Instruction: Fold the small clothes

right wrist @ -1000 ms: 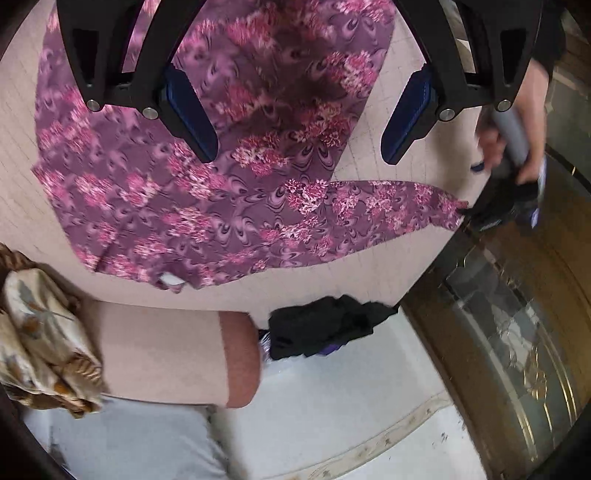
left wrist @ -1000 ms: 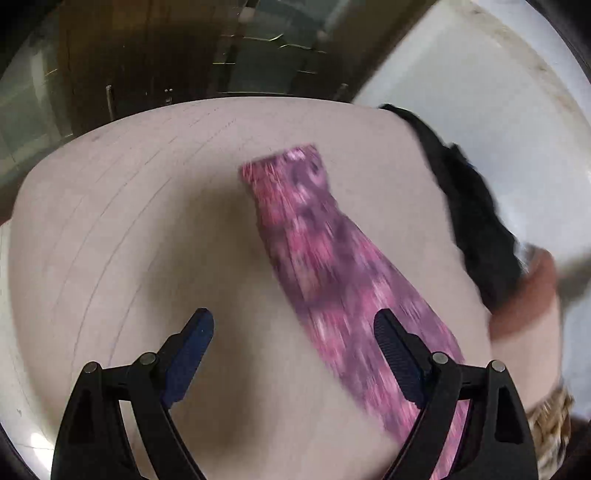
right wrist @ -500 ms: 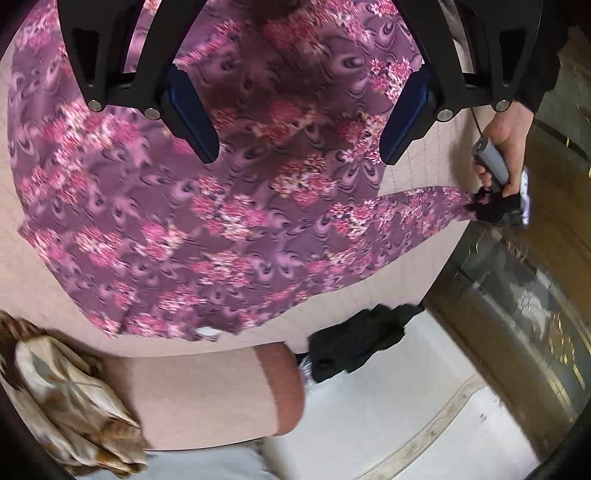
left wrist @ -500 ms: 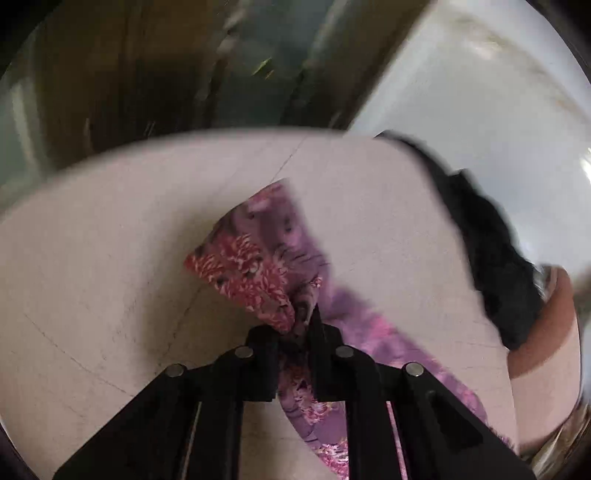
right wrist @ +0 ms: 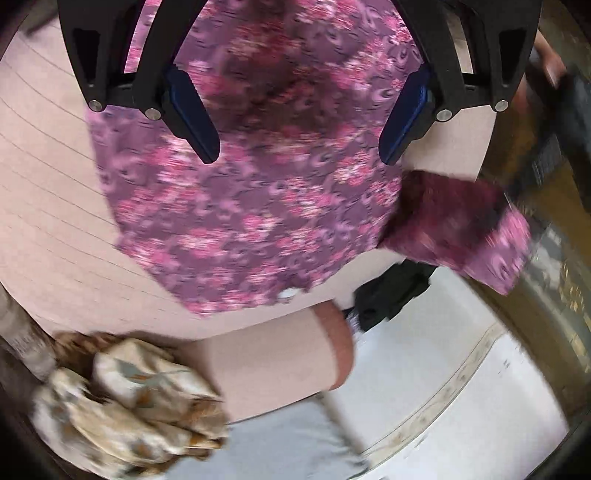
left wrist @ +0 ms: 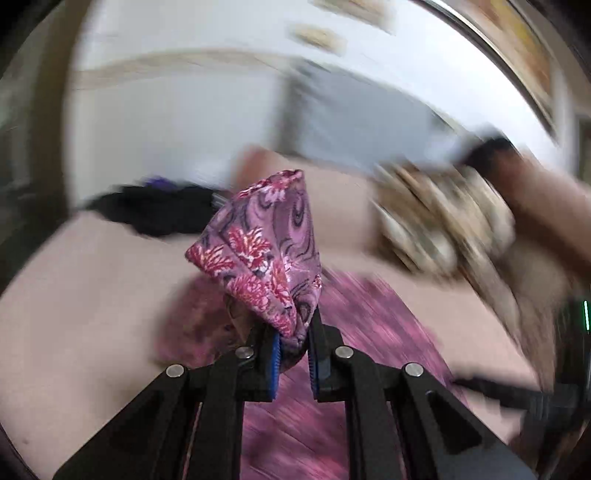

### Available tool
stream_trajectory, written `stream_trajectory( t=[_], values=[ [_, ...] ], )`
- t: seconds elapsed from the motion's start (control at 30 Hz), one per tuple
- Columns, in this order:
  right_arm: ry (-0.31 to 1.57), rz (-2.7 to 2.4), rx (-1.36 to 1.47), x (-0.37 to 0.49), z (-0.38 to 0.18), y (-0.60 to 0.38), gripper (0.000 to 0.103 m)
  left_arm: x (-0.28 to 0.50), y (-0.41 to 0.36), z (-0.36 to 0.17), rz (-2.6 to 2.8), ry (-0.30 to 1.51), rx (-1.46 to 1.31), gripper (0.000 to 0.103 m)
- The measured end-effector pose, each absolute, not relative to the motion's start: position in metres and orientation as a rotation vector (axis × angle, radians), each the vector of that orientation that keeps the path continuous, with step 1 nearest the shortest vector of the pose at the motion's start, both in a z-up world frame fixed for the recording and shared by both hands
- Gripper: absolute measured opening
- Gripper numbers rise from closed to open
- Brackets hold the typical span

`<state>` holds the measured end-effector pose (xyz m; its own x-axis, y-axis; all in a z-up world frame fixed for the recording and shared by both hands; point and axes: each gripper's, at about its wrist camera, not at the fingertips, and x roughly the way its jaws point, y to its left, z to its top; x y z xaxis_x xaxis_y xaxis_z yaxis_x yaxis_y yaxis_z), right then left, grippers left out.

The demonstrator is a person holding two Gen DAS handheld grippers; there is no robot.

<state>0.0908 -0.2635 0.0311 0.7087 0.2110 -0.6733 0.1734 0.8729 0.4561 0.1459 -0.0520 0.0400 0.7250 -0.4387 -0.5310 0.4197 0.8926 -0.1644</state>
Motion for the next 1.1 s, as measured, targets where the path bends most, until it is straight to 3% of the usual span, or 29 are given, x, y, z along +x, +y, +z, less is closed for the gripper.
stream_trajectory(
  t=[0.2, 0.37, 0.43, 0.47, 0.5, 0.63, 0.7, 0.8, 0.93, 0.97, 1.03, 1.1],
  values=[
    [0.812, -0.005, 0.691, 0.074, -0.008, -0.332, 0.092, 0.119, -0.146, -0.037, -0.664, 0.775, 0.243, 0.011],
    [0.816, 0.023, 0.835, 0.074, -0.049, -0.368, 0.092, 0.092, -0.162, -0.048, -0.754, 0.734, 0.304, 0.012],
    [0.816, 0.060, 0.894, 0.076, -0.061, -0.376, 0.092, 0.083, -0.174, -0.051, -0.806, 0.728, 0.384, 0.028],
    [0.819, 0.072, 0.919, 0.077, -0.066, -0.378, 0.092, 0.078, -0.176, -0.054, -0.839, 0.742, 0.424, 0.054],
    [0.821, 0.088, 0.945, 0.077, -0.070, -0.380, 0.092, 0.075, -0.180, -0.056, -0.875, 0.755, 0.482, 0.065],
    [0.839, 0.153, 1.011, 0.078, -0.082, -0.376, 0.092, 0.058, -0.170, -0.043, -0.939, 0.727, 0.536, 0.066],
    [0.863, 0.172, 0.988, 0.080, -0.083, -0.369, 0.092, 0.063, -0.152, -0.027, -0.908, 0.725, 0.438, 0.082],
    [0.953, 0.133, 0.839, 0.083, -0.083, -0.346, 0.091, 0.089, -0.118, -0.020, -0.762, 0.781, 0.230, 0.088],
    [1.057, 0.097, 0.575, 0.088, -0.078, -0.297, 0.058, 0.135, -0.081, -0.044, -0.527, 0.899, 0.061, 0.088],
    [1.074, 0.056, 0.478, 0.089, -0.076, -0.287, 0.039, 0.144, -0.075, -0.053, -0.482, 0.931, 0.041, 0.088],
    [1.100, -0.032, 0.319, 0.087, -0.067, -0.271, 0.010, 0.162, -0.062, -0.070, -0.401, 1.003, -0.014, 0.088],
    [1.017, 0.047, 0.420, 0.070, -0.038, -0.273, 0.010, 0.173, -0.051, -0.079, -0.372, 1.052, -0.094, 0.088]
  ],
)
